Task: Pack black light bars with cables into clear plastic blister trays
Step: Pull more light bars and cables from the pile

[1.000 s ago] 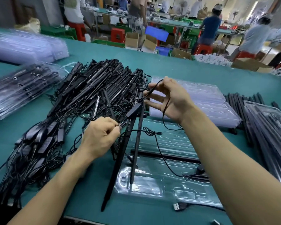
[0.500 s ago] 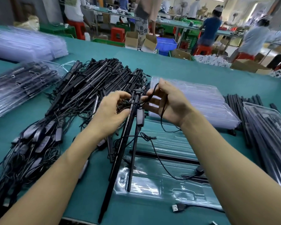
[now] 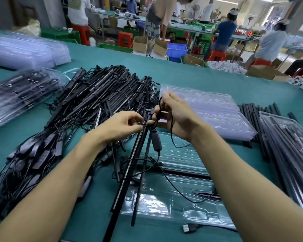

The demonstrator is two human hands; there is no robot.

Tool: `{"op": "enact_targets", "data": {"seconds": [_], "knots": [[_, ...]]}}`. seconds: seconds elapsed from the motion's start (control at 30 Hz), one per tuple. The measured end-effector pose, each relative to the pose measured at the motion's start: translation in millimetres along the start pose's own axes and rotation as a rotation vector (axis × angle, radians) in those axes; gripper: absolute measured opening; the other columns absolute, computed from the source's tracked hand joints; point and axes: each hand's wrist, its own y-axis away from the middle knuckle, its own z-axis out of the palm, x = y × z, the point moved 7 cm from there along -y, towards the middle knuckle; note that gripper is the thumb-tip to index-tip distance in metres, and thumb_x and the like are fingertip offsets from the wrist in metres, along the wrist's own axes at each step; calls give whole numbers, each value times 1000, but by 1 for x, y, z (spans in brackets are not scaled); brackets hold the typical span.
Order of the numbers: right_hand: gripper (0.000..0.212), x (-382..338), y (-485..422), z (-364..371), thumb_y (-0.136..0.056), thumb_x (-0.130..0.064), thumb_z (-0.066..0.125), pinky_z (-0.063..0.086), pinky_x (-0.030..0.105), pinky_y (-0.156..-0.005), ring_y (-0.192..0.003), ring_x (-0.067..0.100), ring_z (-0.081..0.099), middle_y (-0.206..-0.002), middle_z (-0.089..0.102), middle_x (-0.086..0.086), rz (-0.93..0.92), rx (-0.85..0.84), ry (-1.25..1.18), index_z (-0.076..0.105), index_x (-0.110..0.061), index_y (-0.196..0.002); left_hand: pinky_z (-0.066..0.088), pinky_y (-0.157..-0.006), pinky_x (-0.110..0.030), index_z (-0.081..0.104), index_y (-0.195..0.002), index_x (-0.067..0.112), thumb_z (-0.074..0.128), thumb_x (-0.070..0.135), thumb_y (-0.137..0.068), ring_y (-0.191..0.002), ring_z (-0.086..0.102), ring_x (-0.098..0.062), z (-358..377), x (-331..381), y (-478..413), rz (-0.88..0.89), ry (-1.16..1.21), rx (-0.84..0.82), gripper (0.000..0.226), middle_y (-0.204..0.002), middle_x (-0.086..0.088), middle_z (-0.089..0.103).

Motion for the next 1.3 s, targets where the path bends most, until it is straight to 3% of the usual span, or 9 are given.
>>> {"op": "enact_targets", "data": {"seconds": [0.2,0.43,0.67,0.8,0.9,1.03,1.1,1.2,1.3], "knots": [[32,3,8,5,-106,-32,36,50,34,-67,-65,22,59,-70,56,3,14,-79,272,41,-17,-78,50,-58,-20,70,-77,20,71,38,-85,-65,60,-8,-17,13,-2,38,-132,101,20,-77,0,67],[27,2,22,36,-107,-18,36,50,38,-67,-71,29,59,-77,57,19,-69,-311,660,52,-10,-86,42,-103,-36,59,-75,3,63,36,-90,-126,53,-12,0,11,-7,154,98,90,36,-134,-6,58],[32,7,27,61,-106,-13,37,51,33,-63,-67,32,62,-76,60,22,-188,-356,813,52,14,-95,29,-54,-30,40,-67,17,46,34,-73,-58,35,-9,-1,11,-19,-50,120,115,19,-63,5,42],[30,10,33,70,-106,-23,38,25,46,-111,-88,22,63,-80,66,5,-217,-456,1078,54,-14,-82,22,-52,-28,39,-69,12,52,1,-91,-56,27,-10,14,9,-26,-108,269,-31,28,-63,-1,32],[28,10,44,85,-105,-16,39,52,40,-85,-76,25,64,-78,63,10,-219,-551,907,50,-23,-81,26,-39,-19,44,-75,8,43,-15,-89,-40,31,-7,21,6,-27,-225,193,-81,27,-59,-3,34],[26,4,42,85,-105,-9,37,49,34,-64,-66,29,55,-76,54,22,-321,-522,719,52,5,-88,42,-37,-16,46,-76,8,62,8,-83,-32,49,-3,27,-13,-12,-347,367,-7,17,-47,-3,61],[27,-1,39,75,-105,-12,36,48,31,-61,-67,27,53,-79,52,21,-343,-484,555,49,5,-89,47,-47,-22,49,-72,8,61,11,-61,-46,58,-11,25,-21,-5,-404,438,11,16,-43,8,61],[24,-18,34,55,-104,-24,37,43,39,-64,-73,24,51,-81,55,11,-364,-344,252,48,-13,-86,47,-72,-41,66,-86,-2,72,5,-77,-78,54,-24,28,-28,-18,-410,240,-128,12,-87,-18,69],[27,-44,23,30,-104,-23,36,45,32,-74,-71,19,52,-75,57,3,-423,-149,-72,49,-14,-82,42,-67,-38,64,-74,11,57,1,-90,-74,52,-22,36,-38,-23,-362,121,-191,20,-86,-16,63]]}}
